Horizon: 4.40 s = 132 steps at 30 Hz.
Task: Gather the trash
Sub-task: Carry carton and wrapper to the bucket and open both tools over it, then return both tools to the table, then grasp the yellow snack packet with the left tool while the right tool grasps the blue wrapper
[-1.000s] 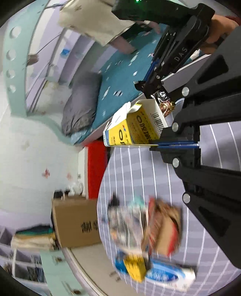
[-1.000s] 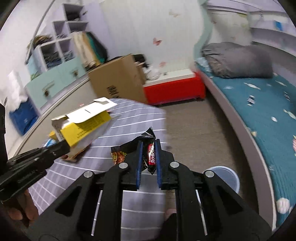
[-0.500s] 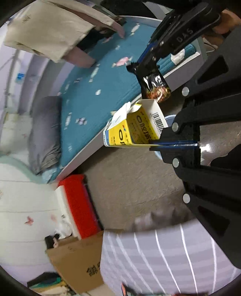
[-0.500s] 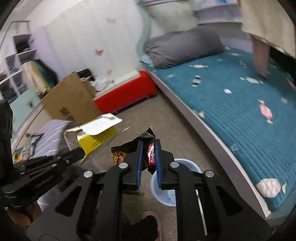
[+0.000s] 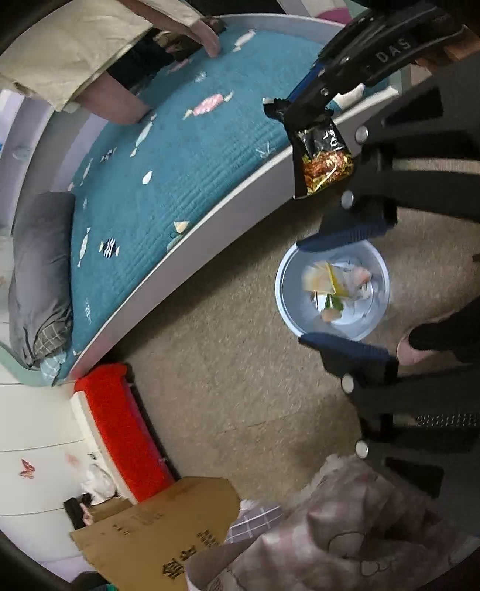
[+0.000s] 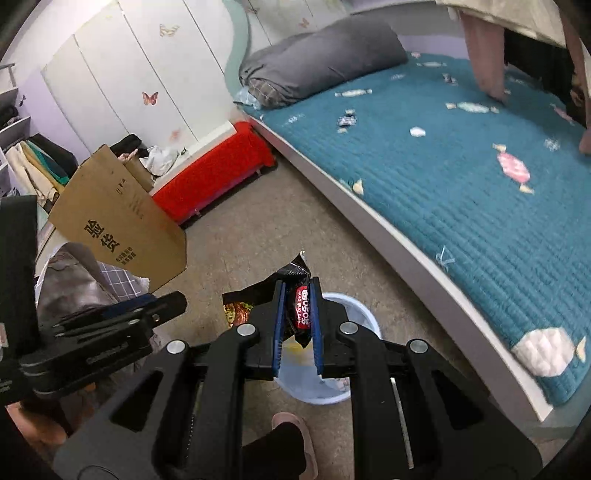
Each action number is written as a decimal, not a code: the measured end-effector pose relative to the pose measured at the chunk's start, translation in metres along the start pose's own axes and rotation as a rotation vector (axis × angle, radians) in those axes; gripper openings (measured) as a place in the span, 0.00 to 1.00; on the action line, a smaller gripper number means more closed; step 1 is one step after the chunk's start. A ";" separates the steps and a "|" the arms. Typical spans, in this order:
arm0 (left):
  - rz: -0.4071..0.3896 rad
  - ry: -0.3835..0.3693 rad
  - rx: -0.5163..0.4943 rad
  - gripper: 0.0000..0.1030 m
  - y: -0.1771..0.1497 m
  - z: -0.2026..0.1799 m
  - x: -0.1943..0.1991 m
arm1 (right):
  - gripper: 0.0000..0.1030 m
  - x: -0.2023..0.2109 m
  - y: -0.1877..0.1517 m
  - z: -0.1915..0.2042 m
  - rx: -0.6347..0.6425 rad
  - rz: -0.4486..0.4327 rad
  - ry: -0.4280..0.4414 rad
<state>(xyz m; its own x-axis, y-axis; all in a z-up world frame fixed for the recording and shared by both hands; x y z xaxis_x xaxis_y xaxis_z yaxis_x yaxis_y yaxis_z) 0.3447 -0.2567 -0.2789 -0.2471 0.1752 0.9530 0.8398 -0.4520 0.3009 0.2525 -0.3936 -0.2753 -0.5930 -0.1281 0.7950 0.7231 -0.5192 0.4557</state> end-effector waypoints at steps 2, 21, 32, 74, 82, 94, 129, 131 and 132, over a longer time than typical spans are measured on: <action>0.009 0.010 0.005 0.45 -0.002 0.002 -0.002 | 0.13 -0.004 -0.002 -0.001 -0.003 0.011 0.001; -0.167 0.252 0.075 0.78 0.009 0.023 0.050 | 0.27 -0.021 0.012 0.028 0.005 -0.027 0.074; -0.165 0.269 0.053 0.78 -0.002 0.025 0.069 | 0.64 -0.011 0.000 0.027 -0.024 0.004 0.073; -0.242 0.446 0.520 0.82 -0.184 0.363 0.280 | 0.71 0.088 -0.086 0.376 0.533 0.004 0.276; -0.157 0.445 0.608 0.82 -0.184 0.413 0.242 | 0.71 0.041 -0.080 0.432 0.601 0.060 0.215; -0.121 0.372 0.637 0.68 -0.192 0.456 0.227 | 0.71 0.019 -0.079 0.462 0.635 0.107 0.242; -0.271 0.250 0.781 0.04 -0.236 0.596 0.259 | 0.79 -0.075 -0.129 0.692 0.898 0.342 0.129; -0.270 0.237 0.780 0.04 -0.234 0.598 0.255 | 0.79 -0.094 -0.129 0.698 0.884 0.363 0.096; -0.267 0.231 0.777 0.04 -0.233 0.599 0.252 | 0.79 -0.101 -0.130 0.698 0.878 0.381 0.086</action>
<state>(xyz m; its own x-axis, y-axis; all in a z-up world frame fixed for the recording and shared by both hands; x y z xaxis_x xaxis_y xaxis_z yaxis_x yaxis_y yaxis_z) 0.3766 0.4168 -0.1300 -0.5052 -0.0306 0.8625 0.8117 0.3225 0.4869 0.4663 0.2770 -0.1352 -0.2620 -0.2373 0.9355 0.8593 0.3839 0.3380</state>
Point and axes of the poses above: each gripper's, at about its wrist camera, not at the fingertips, and x roughly against the way its jaws point, z to its left, y to its top, the point moved 4 cm from there along -x, roughly the way its jaws point, and after that the axes turned 12 degrees about z, right-handed, at the moved point
